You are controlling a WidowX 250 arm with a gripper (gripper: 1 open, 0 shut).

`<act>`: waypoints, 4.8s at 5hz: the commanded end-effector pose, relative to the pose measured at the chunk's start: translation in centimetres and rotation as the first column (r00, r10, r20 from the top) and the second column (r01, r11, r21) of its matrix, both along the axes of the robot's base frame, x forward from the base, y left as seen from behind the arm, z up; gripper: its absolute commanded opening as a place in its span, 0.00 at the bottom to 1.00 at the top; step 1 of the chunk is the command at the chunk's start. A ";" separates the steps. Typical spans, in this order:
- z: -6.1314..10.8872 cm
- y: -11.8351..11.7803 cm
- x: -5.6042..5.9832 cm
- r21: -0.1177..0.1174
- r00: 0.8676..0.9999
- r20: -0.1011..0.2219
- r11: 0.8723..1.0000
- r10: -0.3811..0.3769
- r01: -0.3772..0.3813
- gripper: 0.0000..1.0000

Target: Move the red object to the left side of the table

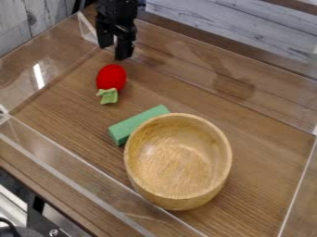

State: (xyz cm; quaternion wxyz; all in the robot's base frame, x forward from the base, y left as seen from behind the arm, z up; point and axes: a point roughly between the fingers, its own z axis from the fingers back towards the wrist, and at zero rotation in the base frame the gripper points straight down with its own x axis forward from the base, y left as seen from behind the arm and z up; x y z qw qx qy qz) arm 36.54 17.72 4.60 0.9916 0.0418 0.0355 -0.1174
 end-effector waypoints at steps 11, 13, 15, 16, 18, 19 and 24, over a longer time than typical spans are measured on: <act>3.3 -0.7 -2.7 -0.048 0.999 0.018 0.998 0.027 -0.026 1.00; 0.8 -0.5 -3.4 -0.059 1.000 -0.012 0.998 -0.024 0.023 0.00; 1.9 -0.4 -3.7 -0.076 1.000 0.011 0.997 -0.015 0.016 0.00; 2.3 0.6 -4.1 -0.087 0.998 0.022 0.994 -0.063 0.065 0.00; 3.4 1.6 -4.4 -0.099 0.990 0.047 0.986 -0.132 0.136 0.00; 2.8 1.4 -4.5 -0.104 0.985 0.039 0.980 -0.166 0.169 0.00; 2.8 1.2 -6.7 -0.093 0.991 0.066 0.988 -0.120 0.126 1.00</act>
